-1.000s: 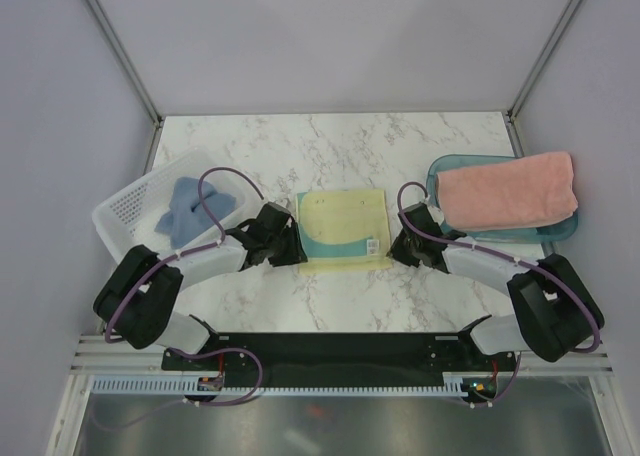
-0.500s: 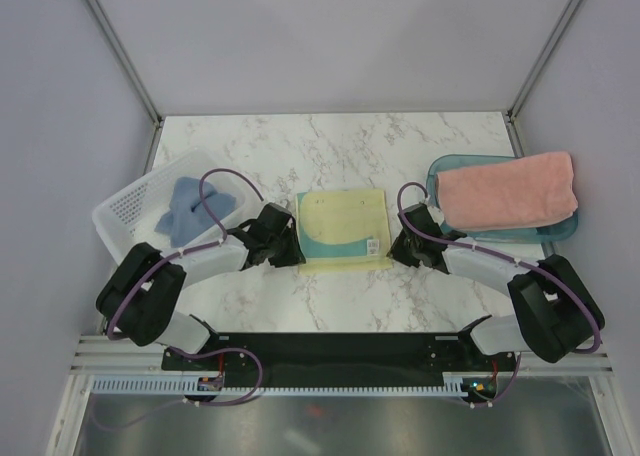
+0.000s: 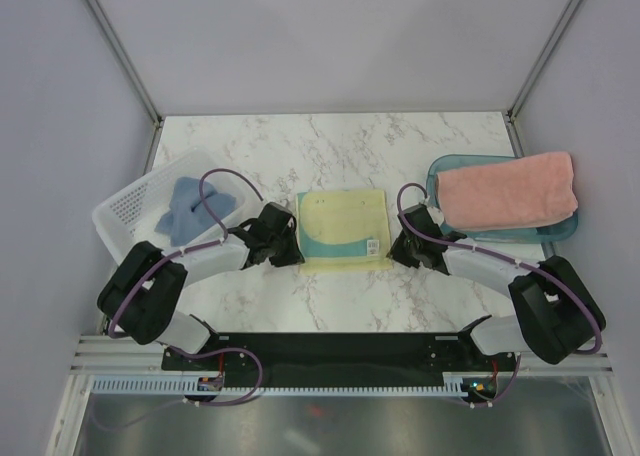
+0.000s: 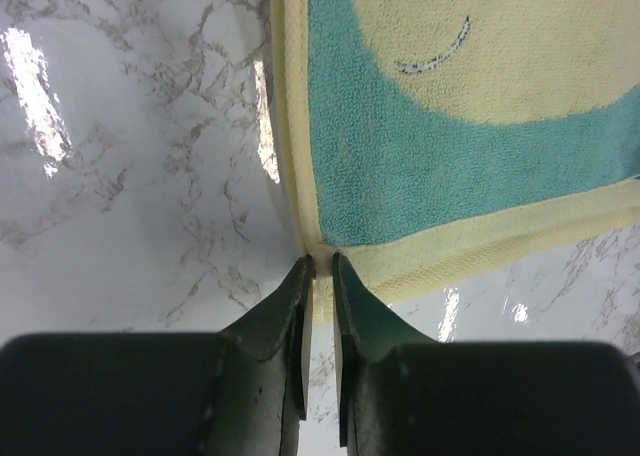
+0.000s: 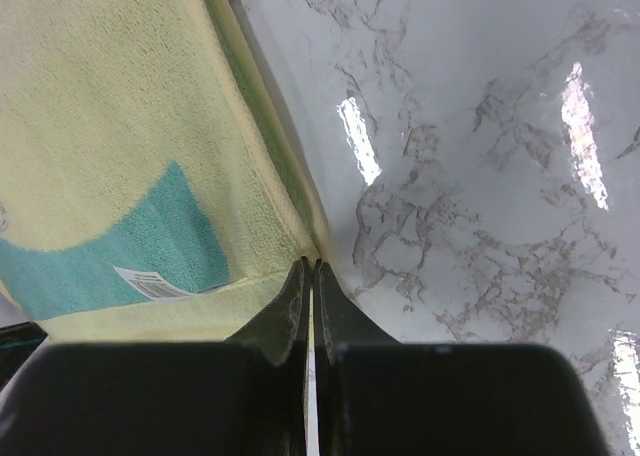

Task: Fold and stack the towels
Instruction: Fold the towel

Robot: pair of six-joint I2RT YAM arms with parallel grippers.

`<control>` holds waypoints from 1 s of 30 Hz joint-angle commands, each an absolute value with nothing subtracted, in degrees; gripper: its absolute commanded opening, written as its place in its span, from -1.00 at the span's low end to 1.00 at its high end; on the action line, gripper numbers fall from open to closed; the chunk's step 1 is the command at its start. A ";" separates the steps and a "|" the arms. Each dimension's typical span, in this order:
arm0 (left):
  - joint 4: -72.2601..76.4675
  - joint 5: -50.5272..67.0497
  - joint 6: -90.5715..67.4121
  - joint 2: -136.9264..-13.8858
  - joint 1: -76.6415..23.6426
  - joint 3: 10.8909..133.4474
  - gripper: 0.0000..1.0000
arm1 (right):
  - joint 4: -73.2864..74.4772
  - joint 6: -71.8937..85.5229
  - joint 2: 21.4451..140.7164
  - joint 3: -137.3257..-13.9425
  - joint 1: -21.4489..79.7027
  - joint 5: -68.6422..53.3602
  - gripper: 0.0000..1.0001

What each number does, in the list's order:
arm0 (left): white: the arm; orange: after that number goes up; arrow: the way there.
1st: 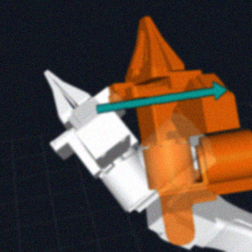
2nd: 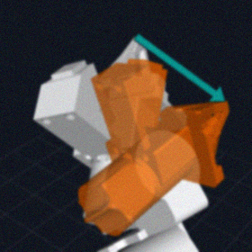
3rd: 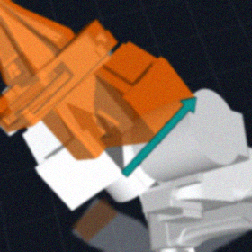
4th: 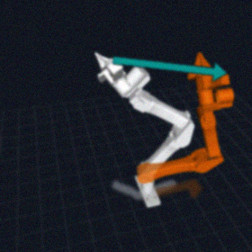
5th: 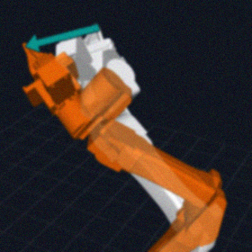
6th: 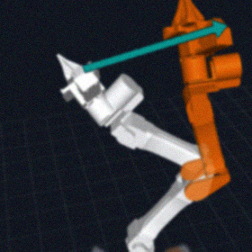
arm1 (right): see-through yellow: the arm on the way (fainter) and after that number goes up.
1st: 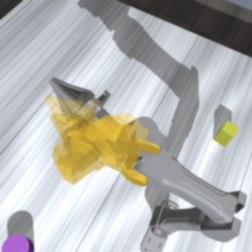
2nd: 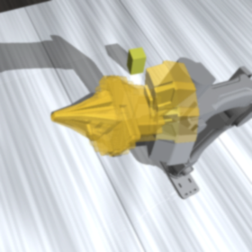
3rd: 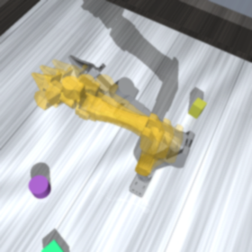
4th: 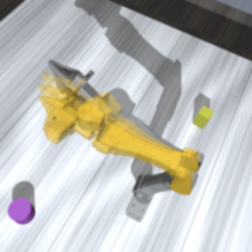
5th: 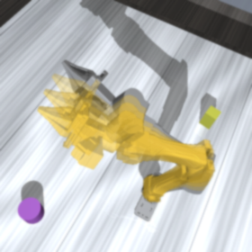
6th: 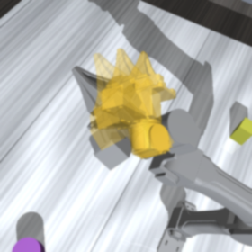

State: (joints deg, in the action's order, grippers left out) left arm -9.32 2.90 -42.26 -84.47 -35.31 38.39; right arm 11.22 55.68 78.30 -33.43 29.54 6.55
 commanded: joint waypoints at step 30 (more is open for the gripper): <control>-17.84 -0.79 -41.22 -86.57 -35.16 47.55 -0.95 | 14.50 51.15 76.90 -37.44 29.97 8.62 -0.90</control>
State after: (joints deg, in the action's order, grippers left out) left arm -16.69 0.12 -42.41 -85.80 -35.31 45.69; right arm 13.96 51.99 76.03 -35.09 29.89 8.05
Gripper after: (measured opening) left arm 0.071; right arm 0.038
